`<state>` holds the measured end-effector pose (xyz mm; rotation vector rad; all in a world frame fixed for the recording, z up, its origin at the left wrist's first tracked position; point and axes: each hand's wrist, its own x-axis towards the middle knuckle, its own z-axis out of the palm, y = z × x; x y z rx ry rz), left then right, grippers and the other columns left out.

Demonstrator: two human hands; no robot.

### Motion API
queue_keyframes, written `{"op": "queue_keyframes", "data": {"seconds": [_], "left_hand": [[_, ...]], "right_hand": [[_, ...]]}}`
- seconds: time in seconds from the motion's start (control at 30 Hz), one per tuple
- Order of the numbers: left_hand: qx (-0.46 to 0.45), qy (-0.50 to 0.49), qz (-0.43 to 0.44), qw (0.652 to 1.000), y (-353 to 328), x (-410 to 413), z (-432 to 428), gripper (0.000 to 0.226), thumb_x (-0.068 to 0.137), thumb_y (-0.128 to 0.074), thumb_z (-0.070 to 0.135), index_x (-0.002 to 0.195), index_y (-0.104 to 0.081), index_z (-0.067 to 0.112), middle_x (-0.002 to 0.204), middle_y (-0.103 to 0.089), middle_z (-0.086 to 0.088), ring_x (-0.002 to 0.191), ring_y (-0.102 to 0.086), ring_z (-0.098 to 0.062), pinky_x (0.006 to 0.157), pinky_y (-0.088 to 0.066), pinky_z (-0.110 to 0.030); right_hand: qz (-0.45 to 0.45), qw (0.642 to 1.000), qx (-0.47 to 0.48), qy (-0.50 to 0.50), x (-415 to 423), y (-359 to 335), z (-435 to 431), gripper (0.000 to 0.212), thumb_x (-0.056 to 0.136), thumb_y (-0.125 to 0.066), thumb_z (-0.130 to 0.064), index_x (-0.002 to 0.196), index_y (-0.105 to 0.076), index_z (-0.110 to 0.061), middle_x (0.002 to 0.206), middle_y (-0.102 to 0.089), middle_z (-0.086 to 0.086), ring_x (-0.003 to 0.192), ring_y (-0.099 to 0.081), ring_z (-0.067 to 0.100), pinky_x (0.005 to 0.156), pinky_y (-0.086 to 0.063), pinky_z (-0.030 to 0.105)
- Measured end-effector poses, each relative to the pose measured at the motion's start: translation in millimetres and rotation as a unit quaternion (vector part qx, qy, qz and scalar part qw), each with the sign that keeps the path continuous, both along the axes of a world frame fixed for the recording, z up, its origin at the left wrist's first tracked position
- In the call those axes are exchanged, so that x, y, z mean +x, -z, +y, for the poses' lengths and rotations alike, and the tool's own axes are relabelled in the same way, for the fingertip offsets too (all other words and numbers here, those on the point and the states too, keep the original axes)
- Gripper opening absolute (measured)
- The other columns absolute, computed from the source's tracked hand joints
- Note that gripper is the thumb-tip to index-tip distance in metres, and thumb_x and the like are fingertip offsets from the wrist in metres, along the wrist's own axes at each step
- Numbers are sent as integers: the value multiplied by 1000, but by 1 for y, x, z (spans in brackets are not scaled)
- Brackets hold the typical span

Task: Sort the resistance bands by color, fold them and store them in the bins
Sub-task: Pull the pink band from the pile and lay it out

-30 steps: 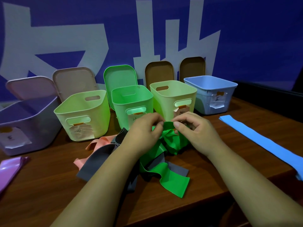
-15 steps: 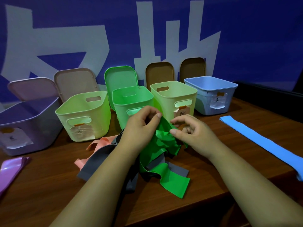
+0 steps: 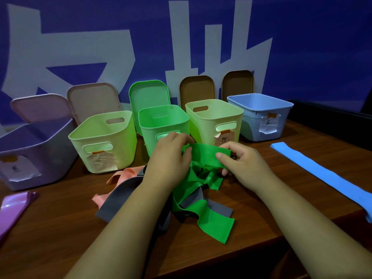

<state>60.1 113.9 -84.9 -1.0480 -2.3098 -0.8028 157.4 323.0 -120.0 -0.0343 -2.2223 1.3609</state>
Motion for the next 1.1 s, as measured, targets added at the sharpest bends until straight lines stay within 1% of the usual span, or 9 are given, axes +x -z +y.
{"op": "queue_keyframes", "data": {"seconds": [0.1,0.17,0.3,0.47,0.6,0.67,0.8,0.93,1.1], "left_hand": [[-45,28,10,999,2,1,1,38,97,-63,14,132,-65,29,127,-60,2,120,-53,-23,101,-48,-41],[-66,65,21,996,1,2,2,42,96,-66,14,135,-65,28,129,-61,4,121,-52,-21,103,-48,-42],[-79,78,30,993,4,4,7,36,98,-70,29,134,-66,28,125,-63,6,117,-55,-18,100,-50,-43],[-53,69,14,996,6,1,5,32,97,-72,33,128,-66,29,113,-61,8,104,-57,-14,91,-55,-43],[-56,65,24,996,6,2,5,33,97,-73,35,129,-69,31,118,-61,7,111,-55,-17,94,-53,-43],[-63,63,35,995,6,2,5,34,96,-74,34,129,-71,30,119,-62,6,113,-54,-18,95,-52,-44],[-69,56,48,995,6,2,5,34,92,-76,20,125,-76,29,117,-64,4,111,-55,-22,91,-54,-48],[-62,54,44,996,5,3,6,35,89,-74,10,118,-77,28,115,-64,4,109,-56,-23,89,-54,-48],[-55,44,32,997,5,2,5,26,88,-75,12,108,-76,29,113,-64,5,108,-56,-22,89,-54,-46]], "right_hand": [[3,1000,12,-1,1,0,0,15,102,-72,-24,94,-75,-37,80,-75,9,63,-72,18,66,-54,32],[4,1000,14,-1,1,-1,-1,14,101,-73,-23,94,-75,-35,80,-74,12,62,-70,17,65,-54,32],[-3,1000,21,1,2,0,-1,10,101,-73,-22,95,-75,-30,80,-73,9,59,-67,13,60,-53,32],[-5,999,40,1,2,0,-1,11,101,-72,-20,96,-75,-29,77,-71,7,55,-63,11,55,-49,25],[-11,999,30,3,3,0,-1,9,102,-70,-21,99,-76,-26,79,-71,13,54,-61,11,55,-47,23],[-12,1000,22,0,3,1,-2,8,103,-70,-21,100,-76,-25,75,-70,13,53,-59,12,56,-46,25],[-22,1000,15,4,1,3,-2,9,103,-69,-20,102,-77,-24,63,-65,-1,51,-55,11,55,-45,25],[-28,999,-16,1,1,2,-4,11,104,-67,-14,103,-76,-21,66,-67,0,48,-54,8,52,-45,20],[-41,999,-5,3,0,3,-3,13,104,-68,-17,103,-76,-26,68,-73,3,50,-56,12,53,-45,29]]}}
